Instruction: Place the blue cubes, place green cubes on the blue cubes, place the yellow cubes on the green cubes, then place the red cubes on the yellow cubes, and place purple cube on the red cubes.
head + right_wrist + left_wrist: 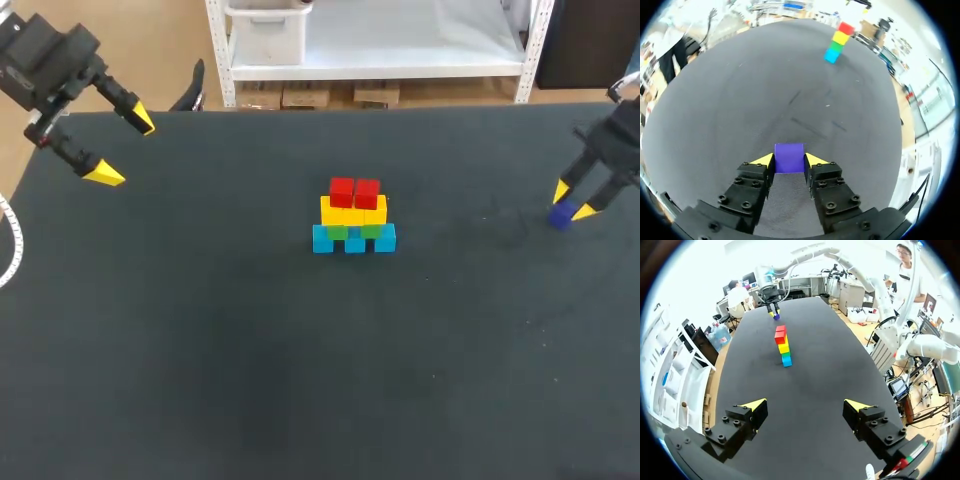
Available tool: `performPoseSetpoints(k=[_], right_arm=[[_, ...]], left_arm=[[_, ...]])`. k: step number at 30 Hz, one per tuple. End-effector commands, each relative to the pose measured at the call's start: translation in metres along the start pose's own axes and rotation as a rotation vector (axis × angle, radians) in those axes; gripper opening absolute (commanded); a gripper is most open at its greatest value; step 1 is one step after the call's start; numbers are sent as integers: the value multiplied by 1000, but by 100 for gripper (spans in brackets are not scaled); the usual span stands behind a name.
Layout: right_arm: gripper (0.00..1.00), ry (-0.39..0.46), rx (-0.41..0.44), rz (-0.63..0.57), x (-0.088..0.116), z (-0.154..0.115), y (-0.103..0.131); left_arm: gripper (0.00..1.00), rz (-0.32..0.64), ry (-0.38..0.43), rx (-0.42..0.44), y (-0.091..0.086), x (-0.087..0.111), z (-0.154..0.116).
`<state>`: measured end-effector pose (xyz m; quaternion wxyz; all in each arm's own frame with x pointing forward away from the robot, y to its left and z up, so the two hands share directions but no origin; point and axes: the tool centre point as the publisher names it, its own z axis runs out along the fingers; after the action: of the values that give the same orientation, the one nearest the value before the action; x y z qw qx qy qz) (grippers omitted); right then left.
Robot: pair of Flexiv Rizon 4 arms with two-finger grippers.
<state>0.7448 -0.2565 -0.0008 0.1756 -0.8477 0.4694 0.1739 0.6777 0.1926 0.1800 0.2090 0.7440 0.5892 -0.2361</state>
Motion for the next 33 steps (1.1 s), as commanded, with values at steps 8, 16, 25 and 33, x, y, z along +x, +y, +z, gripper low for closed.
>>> performPoseSetpoints(k=[8,16,25,33], right_arm=[[0,-69,346,547,-51,-42,-10],[0,-108,333,618,-85,-58,-23],[0,-108,333,618,-85,-58,-23],[0,-105,340,600,-96,-53,-35]], left_arm=[[100,2,0,4,2,1,0],[100,2,0,4,2,1,0],[100,2,0,4,2,1,0],[100,2,0,4,2,1,0]])
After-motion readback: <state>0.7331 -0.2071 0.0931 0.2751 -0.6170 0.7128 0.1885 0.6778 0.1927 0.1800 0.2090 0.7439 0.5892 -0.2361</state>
